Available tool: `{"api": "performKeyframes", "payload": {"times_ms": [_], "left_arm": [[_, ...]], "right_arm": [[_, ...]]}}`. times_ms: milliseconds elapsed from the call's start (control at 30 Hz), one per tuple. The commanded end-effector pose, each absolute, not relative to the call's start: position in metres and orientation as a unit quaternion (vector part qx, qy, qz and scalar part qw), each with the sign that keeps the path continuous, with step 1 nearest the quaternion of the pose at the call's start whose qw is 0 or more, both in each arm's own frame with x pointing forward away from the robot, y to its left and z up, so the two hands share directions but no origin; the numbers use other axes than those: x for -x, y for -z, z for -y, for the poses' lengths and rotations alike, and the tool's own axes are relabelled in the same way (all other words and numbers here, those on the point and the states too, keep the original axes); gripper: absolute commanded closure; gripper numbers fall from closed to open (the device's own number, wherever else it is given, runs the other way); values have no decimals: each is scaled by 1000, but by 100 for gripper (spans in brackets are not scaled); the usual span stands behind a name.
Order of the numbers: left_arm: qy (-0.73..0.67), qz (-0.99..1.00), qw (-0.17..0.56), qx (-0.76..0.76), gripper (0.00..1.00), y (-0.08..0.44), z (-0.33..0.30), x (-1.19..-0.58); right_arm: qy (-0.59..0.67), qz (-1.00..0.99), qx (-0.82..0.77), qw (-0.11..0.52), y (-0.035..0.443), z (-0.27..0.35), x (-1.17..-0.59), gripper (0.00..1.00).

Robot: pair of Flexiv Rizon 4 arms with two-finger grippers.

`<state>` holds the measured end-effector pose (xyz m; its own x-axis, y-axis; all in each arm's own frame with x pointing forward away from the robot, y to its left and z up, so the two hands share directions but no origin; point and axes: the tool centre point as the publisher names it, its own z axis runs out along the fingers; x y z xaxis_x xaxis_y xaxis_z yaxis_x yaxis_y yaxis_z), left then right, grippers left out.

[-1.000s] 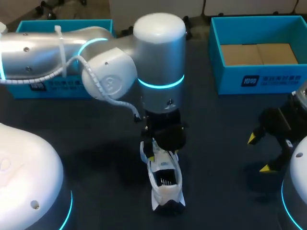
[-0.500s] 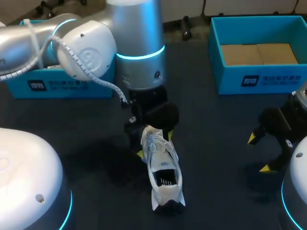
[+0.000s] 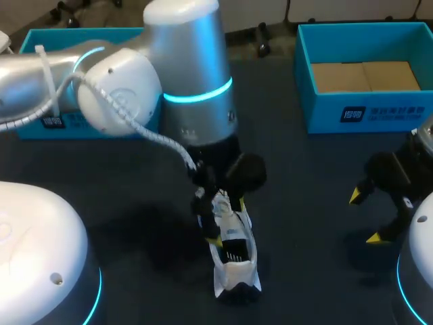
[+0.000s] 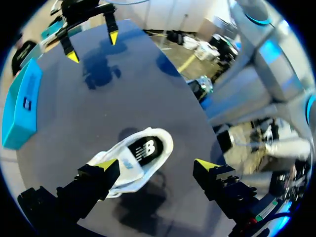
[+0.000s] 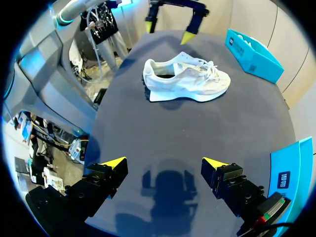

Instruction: Take the shoe out of the shoebox, open the shoe tongue, remove and reinsert the insole, then place the shoe into the shoebox

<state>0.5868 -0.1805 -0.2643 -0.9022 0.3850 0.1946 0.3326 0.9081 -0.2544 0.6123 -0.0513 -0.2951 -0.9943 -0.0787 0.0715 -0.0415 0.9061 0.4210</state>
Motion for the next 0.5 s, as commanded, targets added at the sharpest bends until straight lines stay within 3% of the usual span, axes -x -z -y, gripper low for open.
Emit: {"api": "performKeyframes", "payload": {"times_ms": [33, 500], "left_arm": [[-84, 996, 6, 8, 0, 264, 175, -574], [-77, 995, 49, -35, 0, 295, 191, -554]], "right_arm": [[213, 976, -31, 43, 296, 51, -612, 0], [213, 976, -31, 43, 296, 51, -612, 0]]}}
